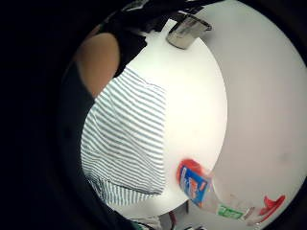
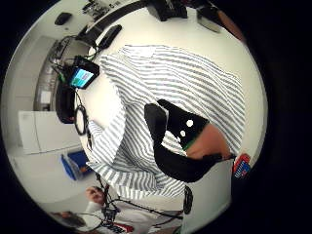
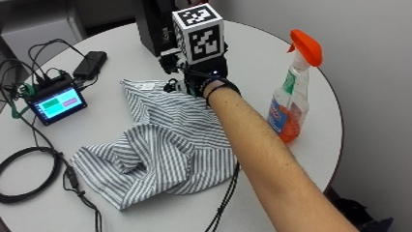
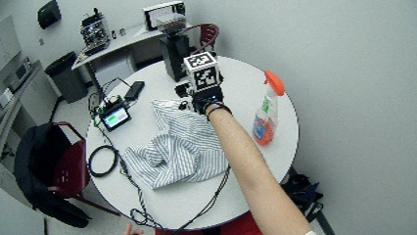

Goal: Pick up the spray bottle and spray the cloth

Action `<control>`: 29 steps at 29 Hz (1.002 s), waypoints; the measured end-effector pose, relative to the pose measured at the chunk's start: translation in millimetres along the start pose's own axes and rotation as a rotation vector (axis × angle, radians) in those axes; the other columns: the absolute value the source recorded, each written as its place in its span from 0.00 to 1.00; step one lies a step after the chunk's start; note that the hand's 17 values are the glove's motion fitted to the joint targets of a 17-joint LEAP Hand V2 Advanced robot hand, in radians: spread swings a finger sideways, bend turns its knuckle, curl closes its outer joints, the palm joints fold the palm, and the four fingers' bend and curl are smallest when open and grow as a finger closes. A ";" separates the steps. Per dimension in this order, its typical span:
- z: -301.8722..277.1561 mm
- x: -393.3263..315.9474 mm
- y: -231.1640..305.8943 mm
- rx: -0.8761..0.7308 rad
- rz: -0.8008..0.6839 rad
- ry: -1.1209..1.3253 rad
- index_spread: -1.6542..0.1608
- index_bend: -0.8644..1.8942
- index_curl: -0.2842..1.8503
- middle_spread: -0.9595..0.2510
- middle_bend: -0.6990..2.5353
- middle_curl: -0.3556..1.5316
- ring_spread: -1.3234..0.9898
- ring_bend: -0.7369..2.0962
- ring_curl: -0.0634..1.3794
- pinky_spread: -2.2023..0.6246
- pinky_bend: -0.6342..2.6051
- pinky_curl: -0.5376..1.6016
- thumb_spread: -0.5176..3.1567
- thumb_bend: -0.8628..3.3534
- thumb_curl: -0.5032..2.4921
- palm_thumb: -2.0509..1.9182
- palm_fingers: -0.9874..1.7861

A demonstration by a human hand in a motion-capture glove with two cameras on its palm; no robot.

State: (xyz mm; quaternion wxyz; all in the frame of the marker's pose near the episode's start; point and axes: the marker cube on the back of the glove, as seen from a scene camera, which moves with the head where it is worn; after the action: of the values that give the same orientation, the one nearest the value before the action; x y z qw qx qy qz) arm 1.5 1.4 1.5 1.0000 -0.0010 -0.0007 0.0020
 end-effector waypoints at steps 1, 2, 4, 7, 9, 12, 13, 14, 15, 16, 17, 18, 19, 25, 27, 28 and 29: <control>0.6 0.5 0.3 0.000 0.000 0.000 0.81 0.38 0.16 0.78 0.30 0.23 0.59 0.35 0.08 0.82 0.33 0.29 0.25 0.26 0.19 0.61 0.55; 1.6 1.3 0.8 0.000 0.001 0.000 0.80 0.38 0.17 0.78 0.30 0.24 0.60 0.35 0.09 0.82 0.33 0.30 0.27 0.26 0.19 0.61 0.55; 4.7 3.2 2.5 -0.002 0.003 0.000 0.78 0.37 0.18 0.78 0.30 0.25 0.60 0.36 0.12 0.83 0.34 0.31 0.30 0.26 0.20 0.62 0.55; 9.6 6.3 5.6 -0.012 0.007 0.000 0.75 0.37 0.20 0.78 0.30 0.27 0.61 0.36 0.14 0.84 0.34 0.33 0.34 0.25 0.20 0.62 0.54; 12.3 8.2 7.1 -0.016 0.010 0.001 0.74 0.37 0.21 0.78 0.30 0.28 0.61 0.36 0.15 0.85 0.35 0.33 0.36 0.25 0.20 0.62 0.54; 15.6 10.0 8.9 -0.025 0.012 0.003 0.73 0.37 0.21 0.78 0.30 0.29 0.61 0.36 0.16 0.86 0.35 0.34 0.38 0.25 0.21 0.63 0.53; 16.6 10.6 9.3 -0.027 0.014 0.003 0.73 0.37 0.22 0.78 0.30 0.29 0.61 0.36 0.16 0.86 0.35 0.34 0.38 0.25 0.21 0.63 0.53; 17.5 11.3 9.5 -0.028 0.015 0.002 0.73 0.37 0.22 0.78 0.30 0.30 0.61 0.35 0.16 0.86 0.35 0.34 0.39 0.25 0.21 0.63 0.53; 18.4 12.1 9.5 -0.029 0.017 0.001 0.72 0.37 0.22 0.78 0.30 0.30 0.61 0.35 0.16 0.86 0.35 0.34 0.40 0.24 0.21 0.63 0.53; 19.1 13.0 9.5 -0.029 0.019 0.000 0.72 0.37 0.22 0.78 0.30 0.30 0.61 0.35 0.17 0.86 0.35 0.34 0.40 0.24 0.21 0.63 0.53; 19.8 13.7 9.8 -0.030 0.021 -0.002 0.72 0.37 0.22 0.78 0.30 0.31 0.61 0.35 0.17 0.86 0.35 0.34 0.40 0.24 0.21 0.63 0.53; 20.4 14.2 10.3 -0.031 0.022 -0.004 0.72 0.37 0.23 0.78 0.30 0.31 0.62 0.35 0.17 0.86 0.35 0.35 0.41 0.24 0.21 0.63 0.53; 20.9 14.3 11.1 -0.032 0.022 -0.006 0.72 0.37 0.23 0.78 0.30 0.31 0.62 0.35 0.17 0.86 0.35 0.35 0.41 0.24 0.21 0.63 0.53; 23.9 11.1 14.1 -0.036 0.014 0.005 0.71 0.37 0.24 0.78 0.30 0.32 0.62 0.35 0.19 0.87 0.35 0.35 0.42 0.23 0.22 0.64 0.53; 25.0 9.8 14.8 -0.038 0.013 0.009 0.71 0.37 0.24 0.78 0.30 0.33 0.62 0.35 0.19 0.87 0.35 0.35 0.43 0.23 0.22 0.64 0.53; 25.9 9.4 15.5 -0.041 0.014 0.009 0.71 0.37 0.24 0.78 0.29 0.33 0.62 0.35 0.19 0.87 0.35 0.35 0.43 0.22 0.22 0.64 0.53; 26.9 8.9 16.6 -0.046 0.015 0.010 0.71 0.37 0.24 0.78 0.29 0.33 0.62 0.35 0.19 0.87 0.35 0.35 0.43 0.22 0.22 0.64 0.53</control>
State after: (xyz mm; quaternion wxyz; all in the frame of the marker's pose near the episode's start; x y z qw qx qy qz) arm 10.3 18.1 28.4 0.9997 -0.0238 0.0040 0.0093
